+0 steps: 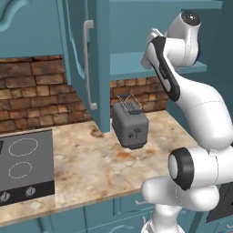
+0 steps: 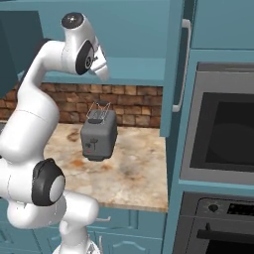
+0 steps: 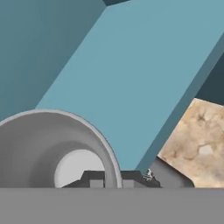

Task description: Move the glass cup from next to the sink to the open cabinet. Then, move the bowl with the lime to the fridge to clear the area for faucet cleaning.

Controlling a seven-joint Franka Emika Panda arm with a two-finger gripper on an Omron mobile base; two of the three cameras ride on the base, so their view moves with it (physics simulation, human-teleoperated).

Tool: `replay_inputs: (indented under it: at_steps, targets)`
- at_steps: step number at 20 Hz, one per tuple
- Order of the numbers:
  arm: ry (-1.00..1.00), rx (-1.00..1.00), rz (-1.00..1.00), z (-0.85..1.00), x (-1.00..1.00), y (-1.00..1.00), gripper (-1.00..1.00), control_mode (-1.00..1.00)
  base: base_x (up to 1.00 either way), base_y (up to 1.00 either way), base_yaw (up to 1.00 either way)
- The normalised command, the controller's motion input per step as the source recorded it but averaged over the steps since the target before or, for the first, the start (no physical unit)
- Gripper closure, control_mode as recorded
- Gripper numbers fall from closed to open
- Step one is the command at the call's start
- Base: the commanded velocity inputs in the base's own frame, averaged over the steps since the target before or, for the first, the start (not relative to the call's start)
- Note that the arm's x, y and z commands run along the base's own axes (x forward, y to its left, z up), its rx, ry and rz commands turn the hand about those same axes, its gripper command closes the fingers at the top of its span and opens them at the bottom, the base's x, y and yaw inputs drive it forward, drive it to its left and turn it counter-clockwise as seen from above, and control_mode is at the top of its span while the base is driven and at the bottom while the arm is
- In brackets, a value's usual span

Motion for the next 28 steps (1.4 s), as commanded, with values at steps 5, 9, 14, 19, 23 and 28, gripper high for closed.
replay_inputs:
  at_steps: [5, 9, 14, 19, 23, 28]
  targets:
    - [-0.23, -0.14, -0.01, 0.18, 0.45, 0.19, -1.00, -1.00, 0.00, 0.00, 0.00]
    - [-0.07, -0.04, -0.03, 0.09, 0.46, 0.03, -1.00, -1.00, 0.00, 0.00, 0.00]
    - [-0.05, 0.00, -0.01, 0.11, -0.32, 0.00, -1.00, -1.00, 0.00, 0.00, 0.00]
    - [-0.46, -0.01, 0.00, 0.44, -1.00, -0.02, -1.00, -1.00, 0.00, 0.00, 0.00]
    - [-0.61, -0.01, 0.00, 0.04, -1.00, -0.13, -1.00, -1.00, 0.00, 0.00, 0.00]
    - [-0.15, -0.03, 0.00, -0.89, -1.00, -0.22, -1.00, -1.00, 0.00, 0.00, 0.00]
